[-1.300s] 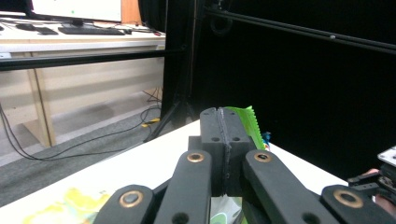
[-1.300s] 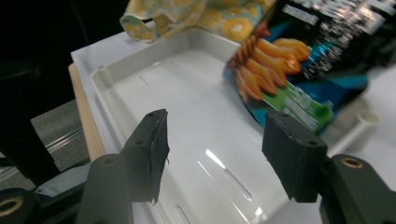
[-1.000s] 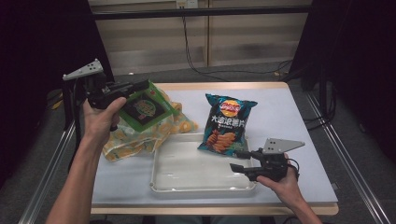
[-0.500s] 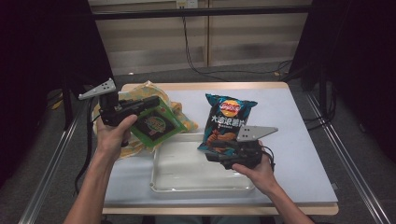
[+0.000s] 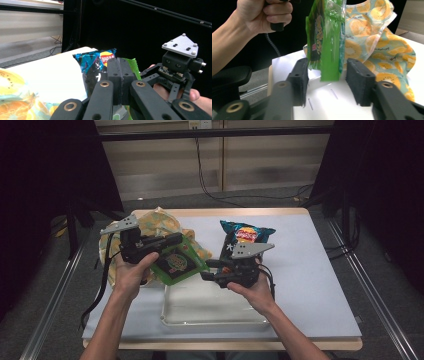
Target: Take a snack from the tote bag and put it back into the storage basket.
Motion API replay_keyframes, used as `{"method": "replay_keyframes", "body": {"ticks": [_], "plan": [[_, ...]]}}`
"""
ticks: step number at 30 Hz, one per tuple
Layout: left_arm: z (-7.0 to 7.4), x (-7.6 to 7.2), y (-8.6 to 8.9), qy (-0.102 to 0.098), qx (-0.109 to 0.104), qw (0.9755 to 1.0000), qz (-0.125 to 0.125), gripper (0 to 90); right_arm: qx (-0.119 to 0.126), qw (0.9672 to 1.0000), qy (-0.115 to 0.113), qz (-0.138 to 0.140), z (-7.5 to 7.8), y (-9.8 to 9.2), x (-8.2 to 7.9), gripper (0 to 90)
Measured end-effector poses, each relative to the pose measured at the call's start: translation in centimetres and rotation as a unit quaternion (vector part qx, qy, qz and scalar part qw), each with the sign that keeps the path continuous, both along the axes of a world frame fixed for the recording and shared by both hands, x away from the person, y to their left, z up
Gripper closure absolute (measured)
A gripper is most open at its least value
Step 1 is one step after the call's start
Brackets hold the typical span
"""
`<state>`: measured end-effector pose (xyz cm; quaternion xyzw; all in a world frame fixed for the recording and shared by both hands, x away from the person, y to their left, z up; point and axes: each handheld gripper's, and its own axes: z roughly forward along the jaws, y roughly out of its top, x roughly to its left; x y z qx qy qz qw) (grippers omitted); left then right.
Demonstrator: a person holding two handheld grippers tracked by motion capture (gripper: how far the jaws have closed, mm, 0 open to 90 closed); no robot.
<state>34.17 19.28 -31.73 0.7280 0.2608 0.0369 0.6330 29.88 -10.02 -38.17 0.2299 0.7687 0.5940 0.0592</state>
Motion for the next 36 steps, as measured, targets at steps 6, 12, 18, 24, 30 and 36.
{"method": "replay_keyframes", "body": {"ticks": [6,12,18,24,30,36], "plan": [[-0.8,0.0,0.3,0.006,0.007,0.9999,-0.004,90.0,0.002,1.0000,0.000,0.002,-0.4,0.0,0.3,80.9],[-1.7,0.1,0.6,0.014,0.006,0.9998,-0.013,88.4,-0.011,0.9999,-0.002,0.013,-0.4,-0.1,0.3,89.7],[-2.5,0.1,1.0,0.011,0.013,0.9995,-0.025,82.3,-0.025,0.9995,0.002,0.021,-0.4,-0.4,0.4,90.0],[-2.6,-0.3,1.1,0.000,0.022,0.9992,-0.033,67.2,-0.028,0.9991,0.002,0.031,-0.4,-0.6,0.3,90.0],[-2.4,0.0,1.5,-0.009,0.059,0.9972,-0.045,53.0,-0.057,0.9973,0.003,0.045,-0.2,-0.9,0.3,90.0],[-2.6,0.3,1.2,-0.020,0.118,0.9889,-0.088,54.3,-0.078,0.9952,0.007,0.059,-0.4,-0.7,0.4,90.0]]}}
